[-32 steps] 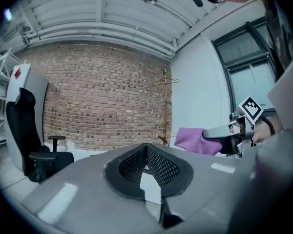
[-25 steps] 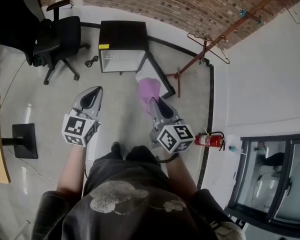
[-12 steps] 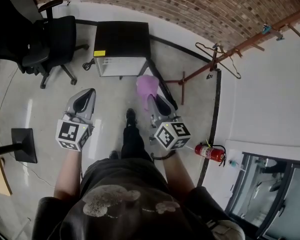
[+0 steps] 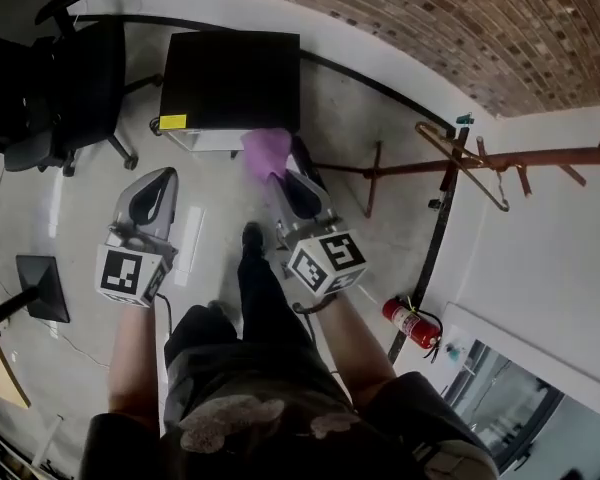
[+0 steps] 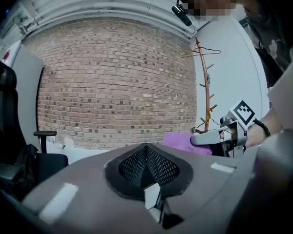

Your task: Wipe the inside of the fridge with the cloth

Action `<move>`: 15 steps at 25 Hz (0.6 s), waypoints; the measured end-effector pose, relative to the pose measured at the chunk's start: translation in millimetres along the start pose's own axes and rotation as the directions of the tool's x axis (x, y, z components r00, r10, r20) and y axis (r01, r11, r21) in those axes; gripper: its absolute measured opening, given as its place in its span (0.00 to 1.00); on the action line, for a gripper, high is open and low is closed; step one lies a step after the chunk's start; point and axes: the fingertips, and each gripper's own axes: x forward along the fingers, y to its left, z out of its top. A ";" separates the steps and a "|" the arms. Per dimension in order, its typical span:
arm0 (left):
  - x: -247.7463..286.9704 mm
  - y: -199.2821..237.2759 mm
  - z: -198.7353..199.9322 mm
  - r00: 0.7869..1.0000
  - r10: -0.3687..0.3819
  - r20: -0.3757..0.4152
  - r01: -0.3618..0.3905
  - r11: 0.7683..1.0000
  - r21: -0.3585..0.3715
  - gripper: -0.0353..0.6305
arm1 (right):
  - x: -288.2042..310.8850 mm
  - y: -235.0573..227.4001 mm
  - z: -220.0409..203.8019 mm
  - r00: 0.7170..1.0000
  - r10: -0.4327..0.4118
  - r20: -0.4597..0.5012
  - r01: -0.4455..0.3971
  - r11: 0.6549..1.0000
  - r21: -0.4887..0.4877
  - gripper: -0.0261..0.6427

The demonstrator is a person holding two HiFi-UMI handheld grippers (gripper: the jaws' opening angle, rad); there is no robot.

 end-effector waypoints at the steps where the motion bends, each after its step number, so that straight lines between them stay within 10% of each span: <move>1: 10.0 4.8 -2.8 1.000 0.002 0.000 -0.002 1.000 0.000 0.08 | 12.4 -6.0 -2.4 1.000 0.009 -0.003 -0.009 1.000 0.005 0.12; 15: 65.7 70.2 -193.8 0.998 0.042 -0.046 -0.046 0.995 -0.087 0.08 | 114.3 -42.8 -148.2 0.997 0.067 -0.027 -0.068 0.997 -0.038 0.12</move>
